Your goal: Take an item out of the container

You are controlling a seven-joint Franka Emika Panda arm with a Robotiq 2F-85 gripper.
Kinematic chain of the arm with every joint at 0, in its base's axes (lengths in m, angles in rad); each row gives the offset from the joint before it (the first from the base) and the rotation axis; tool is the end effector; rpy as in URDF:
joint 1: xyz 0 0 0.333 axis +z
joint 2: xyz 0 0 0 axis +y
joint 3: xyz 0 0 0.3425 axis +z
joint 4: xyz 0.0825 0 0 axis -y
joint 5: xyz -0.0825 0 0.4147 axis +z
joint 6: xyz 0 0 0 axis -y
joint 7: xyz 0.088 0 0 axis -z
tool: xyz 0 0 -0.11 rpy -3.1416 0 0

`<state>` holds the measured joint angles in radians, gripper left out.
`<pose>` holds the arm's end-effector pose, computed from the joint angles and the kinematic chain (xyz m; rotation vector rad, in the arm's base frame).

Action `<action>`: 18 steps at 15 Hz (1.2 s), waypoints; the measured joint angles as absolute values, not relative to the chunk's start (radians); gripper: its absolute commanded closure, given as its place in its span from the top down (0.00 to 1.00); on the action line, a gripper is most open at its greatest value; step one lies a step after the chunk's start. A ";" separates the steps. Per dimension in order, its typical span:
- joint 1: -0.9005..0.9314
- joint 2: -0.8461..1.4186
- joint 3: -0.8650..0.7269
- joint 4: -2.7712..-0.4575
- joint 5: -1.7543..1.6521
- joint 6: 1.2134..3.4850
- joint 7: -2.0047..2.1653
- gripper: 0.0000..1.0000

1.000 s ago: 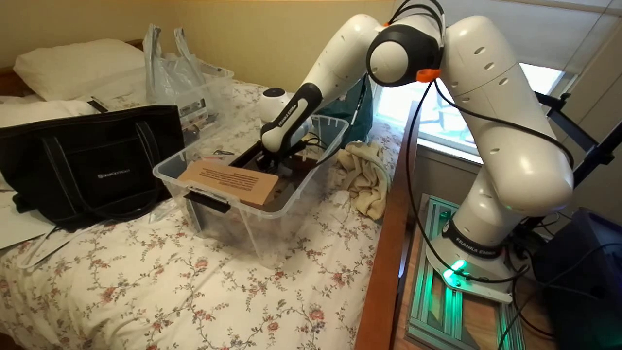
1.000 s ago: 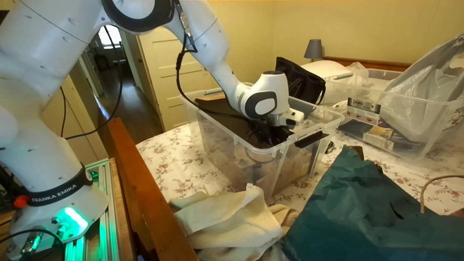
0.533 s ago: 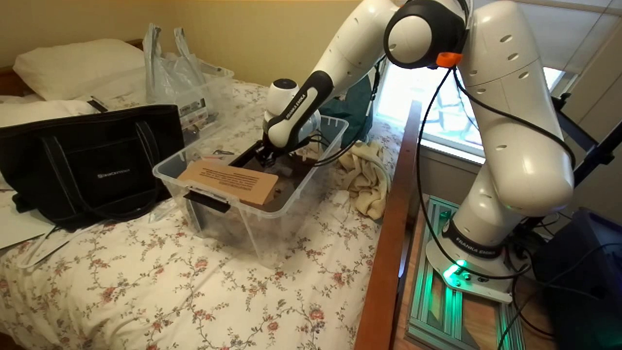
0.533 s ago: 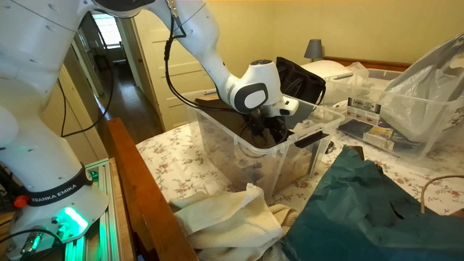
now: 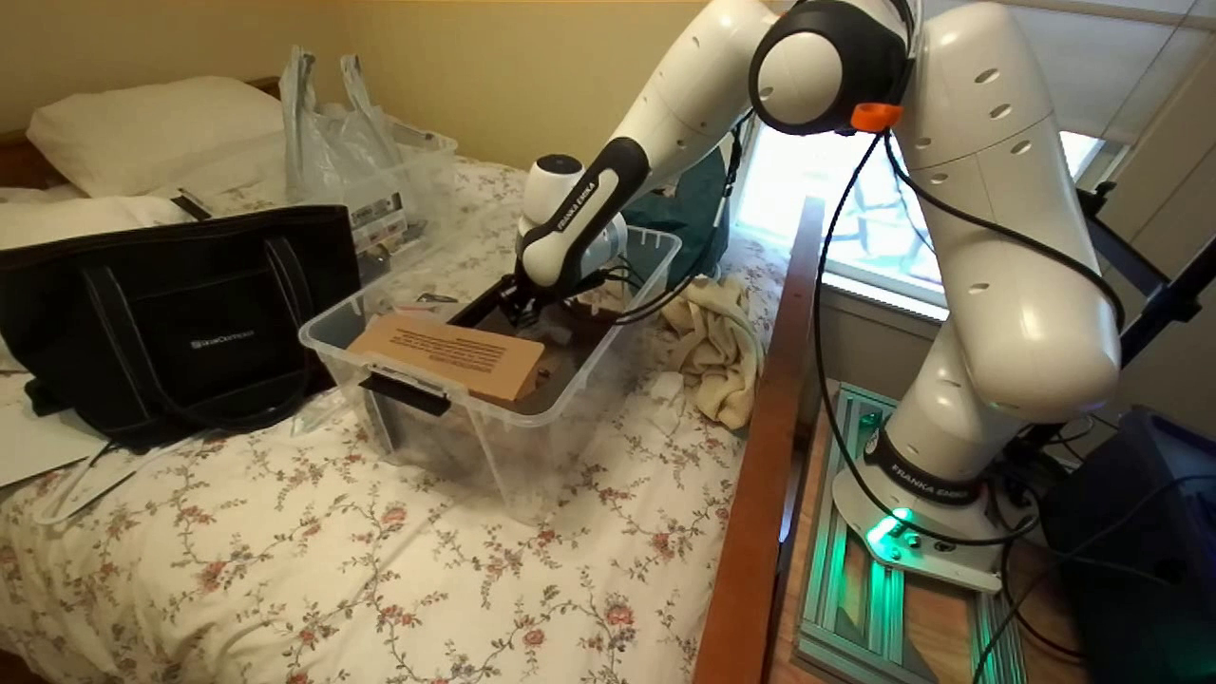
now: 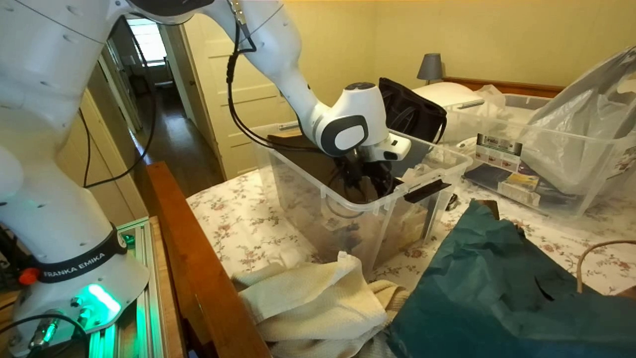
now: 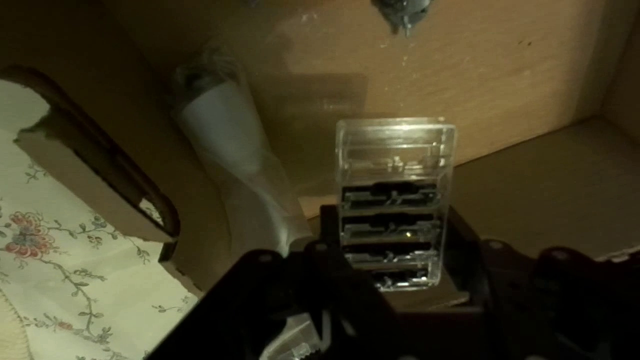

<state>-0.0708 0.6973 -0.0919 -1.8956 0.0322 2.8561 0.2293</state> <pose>0.6752 -0.1087 0.1503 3.0210 -0.6005 0.4149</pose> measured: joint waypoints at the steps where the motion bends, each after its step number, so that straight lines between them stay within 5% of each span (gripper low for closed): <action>1: -0.082 0.694 -0.078 -1.892 0.064 2.856 0.230 0.26; 18: -0.077 0.592 -0.092 -1.774 0.165 2.849 0.233 0.26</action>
